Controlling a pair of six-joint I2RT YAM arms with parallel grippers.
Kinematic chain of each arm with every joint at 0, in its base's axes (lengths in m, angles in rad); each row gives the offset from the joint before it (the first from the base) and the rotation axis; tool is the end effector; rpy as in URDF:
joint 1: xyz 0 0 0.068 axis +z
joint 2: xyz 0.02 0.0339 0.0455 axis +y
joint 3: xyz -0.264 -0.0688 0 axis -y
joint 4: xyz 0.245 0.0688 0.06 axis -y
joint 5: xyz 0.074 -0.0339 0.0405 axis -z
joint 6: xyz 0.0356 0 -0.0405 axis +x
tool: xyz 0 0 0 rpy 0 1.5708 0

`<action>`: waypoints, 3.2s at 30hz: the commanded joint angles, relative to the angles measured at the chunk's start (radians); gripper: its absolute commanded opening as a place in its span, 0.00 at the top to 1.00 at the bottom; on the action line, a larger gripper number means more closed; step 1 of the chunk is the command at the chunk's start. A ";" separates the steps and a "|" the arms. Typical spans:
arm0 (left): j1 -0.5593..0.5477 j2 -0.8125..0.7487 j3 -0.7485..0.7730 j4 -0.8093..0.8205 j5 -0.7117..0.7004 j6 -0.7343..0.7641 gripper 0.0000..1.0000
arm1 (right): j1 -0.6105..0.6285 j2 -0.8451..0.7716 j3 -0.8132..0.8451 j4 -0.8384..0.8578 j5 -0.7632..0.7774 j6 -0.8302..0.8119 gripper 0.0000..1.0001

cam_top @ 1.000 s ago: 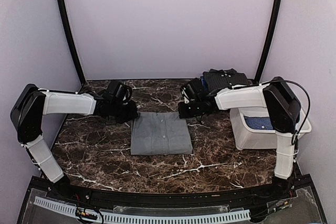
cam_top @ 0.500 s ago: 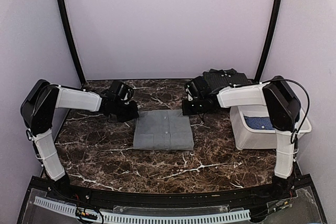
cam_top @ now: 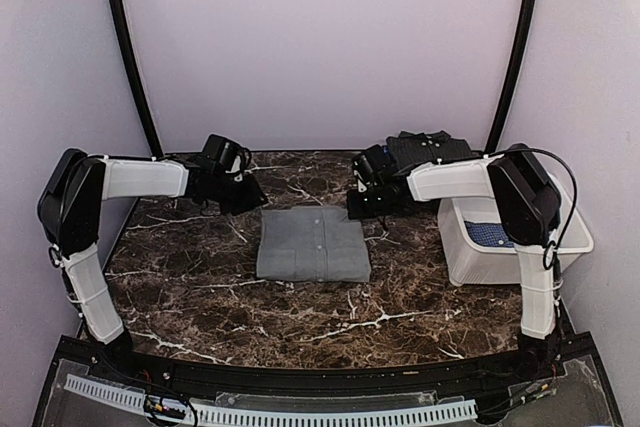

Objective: Fold and stack the long sleeve shirts
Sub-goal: Smooth out the square-folded shirt at the center of the board.

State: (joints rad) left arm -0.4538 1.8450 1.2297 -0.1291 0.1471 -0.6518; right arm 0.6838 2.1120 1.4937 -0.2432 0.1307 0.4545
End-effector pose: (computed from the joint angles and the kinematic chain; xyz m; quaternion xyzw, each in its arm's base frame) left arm 0.3631 -0.1829 0.2012 -0.0609 0.9118 -0.2675 0.3055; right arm 0.3608 0.2880 0.1637 -0.0845 0.9322 0.1352 0.3249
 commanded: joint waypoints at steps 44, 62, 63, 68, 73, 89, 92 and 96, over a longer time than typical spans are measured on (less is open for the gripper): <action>-0.211 -0.062 0.005 -0.046 0.135 0.005 0.80 | 0.052 -0.188 0.038 -0.218 0.033 0.000 0.60; -0.106 0.316 0.262 0.072 0.168 0.030 0.82 | 0.301 -0.225 -0.204 -0.186 -0.003 0.105 0.71; -0.105 0.327 0.262 0.071 0.168 0.030 0.82 | 0.304 -0.223 -0.223 -0.174 -0.008 0.113 0.72; -0.100 0.349 0.256 0.072 0.177 0.027 0.82 | 0.322 -0.193 -0.297 -0.141 -0.033 0.139 0.71; -0.099 0.350 0.269 0.059 0.181 0.026 0.82 | 0.329 -0.213 -0.321 -0.155 -0.032 0.161 0.70; -0.088 0.227 0.390 -0.080 0.150 0.075 0.76 | 0.202 -0.246 -0.055 -0.149 -0.069 0.083 0.69; -0.081 0.203 0.357 -0.093 0.142 0.077 0.76 | 0.172 -0.150 0.049 -0.147 -0.071 0.056 0.73; -0.063 0.176 0.288 -0.089 0.136 0.083 0.79 | 0.130 -0.048 0.150 -0.151 -0.070 0.034 0.76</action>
State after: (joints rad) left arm -0.5385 2.0922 1.5742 -0.1772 0.2977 -0.5869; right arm 0.8505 1.9762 1.5665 -0.4053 0.0711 0.5266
